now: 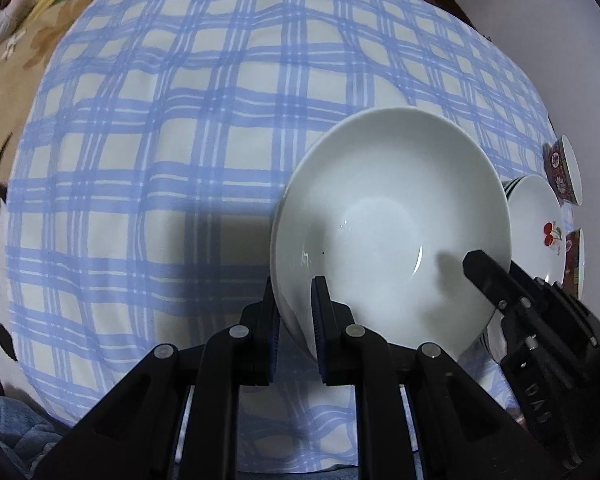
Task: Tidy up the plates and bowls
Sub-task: 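Lift and carry the white bowl with both tools beside the cherry plates, then set the white bowl on the cloth and open both tools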
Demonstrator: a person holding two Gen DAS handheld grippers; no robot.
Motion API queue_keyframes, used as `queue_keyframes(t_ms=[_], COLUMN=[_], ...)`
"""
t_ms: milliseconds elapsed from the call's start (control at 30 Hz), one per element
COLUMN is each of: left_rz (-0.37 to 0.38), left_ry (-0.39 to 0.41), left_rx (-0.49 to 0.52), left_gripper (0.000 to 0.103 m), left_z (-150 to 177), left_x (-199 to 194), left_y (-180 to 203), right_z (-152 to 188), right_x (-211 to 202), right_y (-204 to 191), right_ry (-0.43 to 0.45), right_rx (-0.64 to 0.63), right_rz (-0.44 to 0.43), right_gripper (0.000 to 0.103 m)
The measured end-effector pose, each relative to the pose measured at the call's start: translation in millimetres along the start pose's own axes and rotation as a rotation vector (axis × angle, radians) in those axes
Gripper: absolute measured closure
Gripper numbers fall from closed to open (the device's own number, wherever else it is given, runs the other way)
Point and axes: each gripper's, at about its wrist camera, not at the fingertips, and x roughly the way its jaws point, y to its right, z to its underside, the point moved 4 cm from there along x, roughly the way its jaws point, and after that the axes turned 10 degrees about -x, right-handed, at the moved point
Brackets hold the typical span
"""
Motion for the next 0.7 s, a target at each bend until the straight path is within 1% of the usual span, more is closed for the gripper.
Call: queue_keyframes(t_ms=[167, 300, 367, 533, 600, 700], left_rz=[0.002, -0.019, -0.013, -0.037, -0.058, -0.059], left_ry=[0.004, 0.033, 0.052, 0.105, 0.134, 0.173], left_rx=[-0.005, -0.007, -0.011, 0.003, 0.028, 0.048], left_gripper=[0.088, 0.084, 0.083, 0.082, 0.083, 0.082], left_z=[-3.8, -3.4, -3.3, -0.1, 2.8, 8.5], left_x=[2.9, -2.8, -8.2, -23.3, -29.1, -39.7], left_y=[0.2, -2.5, -3.0, -4.1, -0.1, 5.0], right_z=[0.5, 3.5, 4.4, 7.3, 8.5, 12.8], right_x=[0.3, -2.9, -9.1, -28.6, -37.3, -52.7], right_y=[4.5, 7.7, 8.4, 13.9, 17.5, 24.7], right_ry=[0.007, 0.017, 0.032, 0.062, 0.079, 0.104], right_rx=[0.019, 0.047, 0.048, 0.051, 0.06, 0.066], right_rz=[-0.033, -0.062, -0.062, -0.047, -0.044, -0.027], right_gripper=[0.087, 0.086, 0.086, 0.086, 0.086, 0.084])
